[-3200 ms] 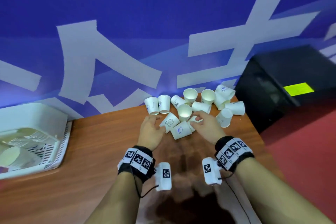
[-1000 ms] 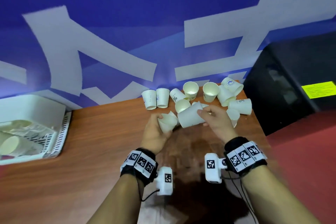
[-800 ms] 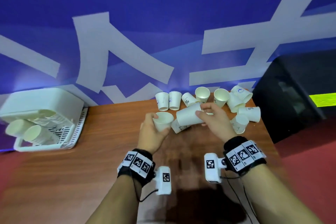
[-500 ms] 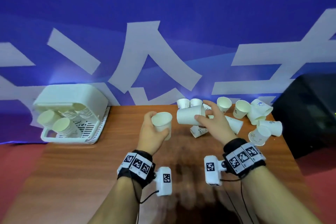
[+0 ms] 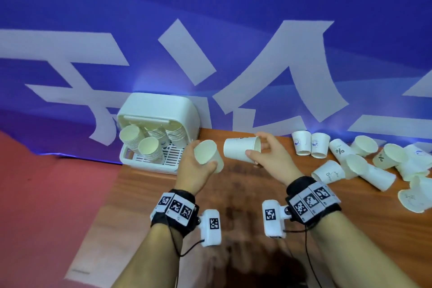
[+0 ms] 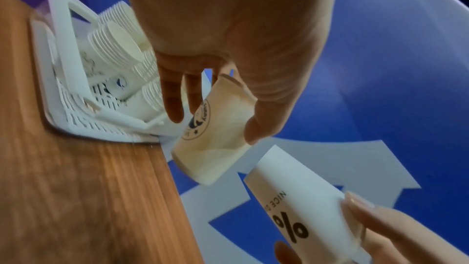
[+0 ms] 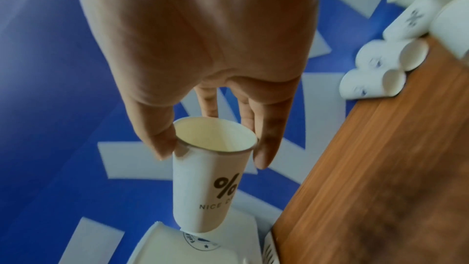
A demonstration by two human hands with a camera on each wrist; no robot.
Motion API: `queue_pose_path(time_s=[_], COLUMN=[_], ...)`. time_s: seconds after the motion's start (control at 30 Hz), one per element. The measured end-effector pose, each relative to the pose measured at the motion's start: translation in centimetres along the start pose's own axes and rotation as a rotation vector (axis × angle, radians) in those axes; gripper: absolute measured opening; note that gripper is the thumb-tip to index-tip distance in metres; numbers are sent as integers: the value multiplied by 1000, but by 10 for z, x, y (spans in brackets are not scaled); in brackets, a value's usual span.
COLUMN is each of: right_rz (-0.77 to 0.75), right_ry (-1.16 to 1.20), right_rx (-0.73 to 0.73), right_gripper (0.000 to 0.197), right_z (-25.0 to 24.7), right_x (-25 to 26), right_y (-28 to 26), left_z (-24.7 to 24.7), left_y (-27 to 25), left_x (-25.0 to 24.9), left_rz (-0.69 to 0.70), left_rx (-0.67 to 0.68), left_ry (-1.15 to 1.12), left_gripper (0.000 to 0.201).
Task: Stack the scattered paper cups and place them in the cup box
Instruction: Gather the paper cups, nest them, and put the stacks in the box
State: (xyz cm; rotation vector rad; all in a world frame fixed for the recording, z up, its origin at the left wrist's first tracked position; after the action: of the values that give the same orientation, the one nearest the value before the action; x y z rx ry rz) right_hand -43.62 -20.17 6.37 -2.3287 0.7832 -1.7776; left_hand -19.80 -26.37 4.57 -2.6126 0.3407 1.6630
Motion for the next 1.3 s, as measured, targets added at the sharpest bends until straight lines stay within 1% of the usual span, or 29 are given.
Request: queue_pose_path(time_s=[0.13, 0.23, 0.33, 0.43, 0.67, 0.83, 0.93, 1.07, 1.17, 1.3], right_rz=[-29, -64, -92, -103, -110, -116, -118, -127, -122, -123], right_ry=[5, -11, -47, -108, -133, -124, -149, -230, -263, -271], right_rx=[81, 115, 131, 153, 196, 210, 192, 162, 151, 124], right_gripper=[57, 53, 55, 59, 60, 62, 63, 69, 70, 71], right_z=[65, 104, 135, 161, 206, 229, 236, 237, 233, 228], right_x=[27, 43, 51, 55, 68, 73, 72, 68, 65, 63], right_y=[9, 16, 24, 31, 50, 66, 72, 78, 82, 87], left_z=[-67, -110, -141, -159, -178, -188, -198, -206, -203, -193], left_y=[10, 15, 20, 27, 41, 54, 62, 75, 84, 95], left_x=[32, 59, 81, 93, 106, 115, 124, 136, 140, 143], left_rz=[7, -49, -98, -107, -117, -110, -107, -113, -96, -74], left_rx=[-82, -142, -183, -192, -200, -176, -184, -193, -192, -152], left_ry=[31, 56, 38, 7, -136, -136, -81, 51, 94, 135], left_gripper=[62, 72, 78, 73, 71, 63, 60, 66, 69, 72])
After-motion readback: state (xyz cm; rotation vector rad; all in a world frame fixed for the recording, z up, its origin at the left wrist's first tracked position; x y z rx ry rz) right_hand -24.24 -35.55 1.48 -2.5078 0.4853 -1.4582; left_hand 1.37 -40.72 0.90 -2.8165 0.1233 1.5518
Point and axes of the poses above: each hand's wrist, its own y-axis towards the middle knuckle, its own z-axis out of the palm, x = y × z, the point moved 10 cm from there along y, towards the middle knuckle, and after that the axes turned 11 degrees about z, right-handed, at the moved point
